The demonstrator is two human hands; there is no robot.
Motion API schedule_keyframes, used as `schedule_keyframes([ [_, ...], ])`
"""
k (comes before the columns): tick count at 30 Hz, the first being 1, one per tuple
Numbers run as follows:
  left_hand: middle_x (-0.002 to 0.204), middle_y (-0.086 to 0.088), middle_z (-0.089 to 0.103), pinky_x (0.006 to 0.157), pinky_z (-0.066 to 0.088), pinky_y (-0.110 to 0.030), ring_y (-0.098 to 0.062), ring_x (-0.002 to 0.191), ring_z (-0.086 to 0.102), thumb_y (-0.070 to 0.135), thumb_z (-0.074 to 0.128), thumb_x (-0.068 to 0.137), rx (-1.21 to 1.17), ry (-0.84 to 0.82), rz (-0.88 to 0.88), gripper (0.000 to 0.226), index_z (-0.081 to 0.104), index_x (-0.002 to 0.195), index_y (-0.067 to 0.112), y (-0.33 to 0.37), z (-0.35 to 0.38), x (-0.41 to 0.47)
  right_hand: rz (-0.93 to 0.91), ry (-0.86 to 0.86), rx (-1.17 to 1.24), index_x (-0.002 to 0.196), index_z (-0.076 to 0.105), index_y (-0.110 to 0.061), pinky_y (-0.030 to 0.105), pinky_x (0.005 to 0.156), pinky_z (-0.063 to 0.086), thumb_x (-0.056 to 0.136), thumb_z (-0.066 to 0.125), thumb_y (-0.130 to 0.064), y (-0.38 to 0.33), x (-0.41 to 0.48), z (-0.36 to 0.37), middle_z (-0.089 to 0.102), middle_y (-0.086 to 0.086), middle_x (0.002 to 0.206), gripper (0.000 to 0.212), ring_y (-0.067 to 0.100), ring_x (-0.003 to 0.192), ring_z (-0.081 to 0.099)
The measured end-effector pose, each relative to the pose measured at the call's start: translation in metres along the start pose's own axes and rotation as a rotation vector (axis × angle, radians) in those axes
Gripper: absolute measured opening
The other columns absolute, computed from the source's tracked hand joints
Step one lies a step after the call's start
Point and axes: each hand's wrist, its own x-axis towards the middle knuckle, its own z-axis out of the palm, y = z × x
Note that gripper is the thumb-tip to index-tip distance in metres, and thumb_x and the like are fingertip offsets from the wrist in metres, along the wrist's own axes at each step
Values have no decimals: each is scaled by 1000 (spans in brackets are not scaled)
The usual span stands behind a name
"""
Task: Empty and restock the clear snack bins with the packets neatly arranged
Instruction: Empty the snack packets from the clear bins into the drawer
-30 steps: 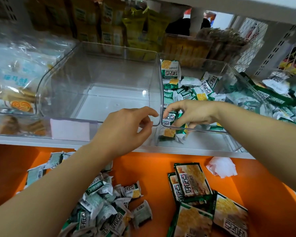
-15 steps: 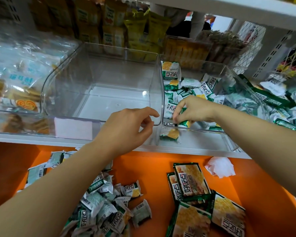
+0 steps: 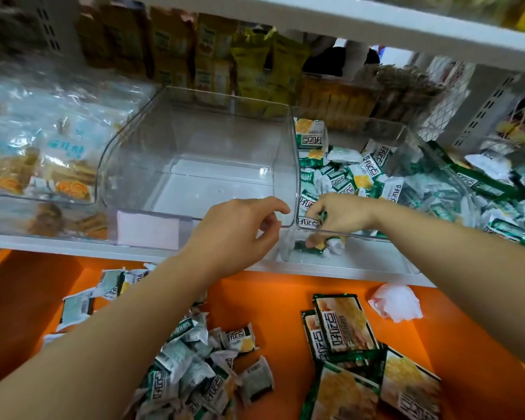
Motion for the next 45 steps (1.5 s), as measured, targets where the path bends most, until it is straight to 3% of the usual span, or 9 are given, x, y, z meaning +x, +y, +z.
schedule_keyframes([
  [3,101,13,68,69,38,-16,-5,95,62,24,53,93,-16,9,5,31,58,123,31,-1,1,0,39,179,62,114,62,-16,12,80,39,76,78,-34,8,-21,-11,61,-5,110,45,-8,86,55],
  [5,103,12,68,73,40,-20,-6,97,62,23,53,93,-27,3,0,31,58,123,30,0,0,0,30,356,112,129,56,-11,16,91,32,76,78,-34,10,-41,-22,52,1,135,62,5,116,49],
  [10,109,7,69,74,43,-23,-12,99,64,20,54,94,3,33,24,29,62,121,27,3,-1,-4,-76,544,194,106,63,-26,14,88,26,71,79,-34,-7,-108,-28,48,-7,117,39,8,114,41],
  [14,111,0,68,82,49,-33,-20,100,64,14,60,90,44,56,63,27,66,116,19,-1,-7,-21,-125,421,187,93,55,-43,22,104,13,58,72,-52,-22,-146,5,34,-3,150,40,8,144,11],
  [17,115,-5,66,89,50,-44,-27,103,63,18,55,87,122,62,72,28,67,113,15,-6,-20,-44,-170,264,195,102,52,-49,17,104,10,65,79,-45,-31,-153,47,10,-2,159,46,-8,133,-1],
  [23,143,-3,48,109,31,-41,-27,131,44,30,51,89,243,-48,-44,41,59,128,21,-26,-48,-84,-176,-55,27,137,49,-29,20,104,27,73,76,-50,-55,-94,144,25,4,149,72,22,140,25],
  [31,147,1,43,108,33,-45,-23,137,37,28,52,88,290,-51,45,43,56,131,22,-51,-51,-96,-165,-128,204,137,49,-20,38,113,24,77,77,-40,-123,8,221,14,13,156,69,32,144,18],
  [39,125,-3,62,94,44,-45,-29,116,57,24,53,81,312,29,58,37,67,114,19,-41,-46,-87,-326,-66,418,133,52,-31,26,101,38,84,72,-31,-127,-19,187,43,-9,141,52,9,125,44],
  [45,117,1,65,99,38,-43,-27,111,59,23,55,86,294,69,107,32,66,115,21,-15,-30,-55,-296,151,445,108,59,-42,18,87,50,86,69,-25,-81,-98,115,63,-21,109,29,-3,96,60],
])
